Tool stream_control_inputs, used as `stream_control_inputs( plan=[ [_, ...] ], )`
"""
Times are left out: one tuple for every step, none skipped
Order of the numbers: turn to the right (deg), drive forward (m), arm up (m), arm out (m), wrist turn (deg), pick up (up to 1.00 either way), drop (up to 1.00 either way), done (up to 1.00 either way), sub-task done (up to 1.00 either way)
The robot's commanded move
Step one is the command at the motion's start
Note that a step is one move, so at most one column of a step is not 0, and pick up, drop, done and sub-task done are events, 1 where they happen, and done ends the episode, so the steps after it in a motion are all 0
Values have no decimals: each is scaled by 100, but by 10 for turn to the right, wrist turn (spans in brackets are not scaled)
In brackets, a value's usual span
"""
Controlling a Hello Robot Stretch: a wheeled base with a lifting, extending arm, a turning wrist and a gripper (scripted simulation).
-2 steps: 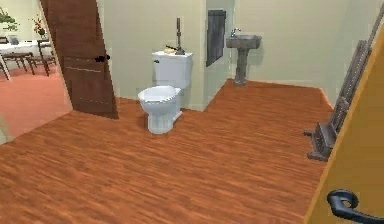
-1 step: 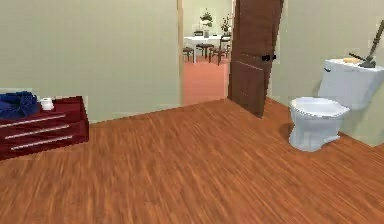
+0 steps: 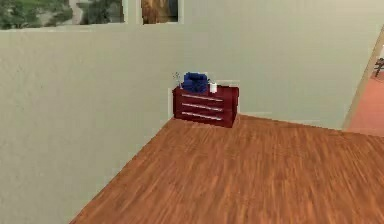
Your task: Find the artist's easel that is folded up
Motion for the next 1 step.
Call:
stream_control_inputs(
  plan=[
    [-240, 0, 0, 0, 0, 0, 0, 0, 0]
  ],
)
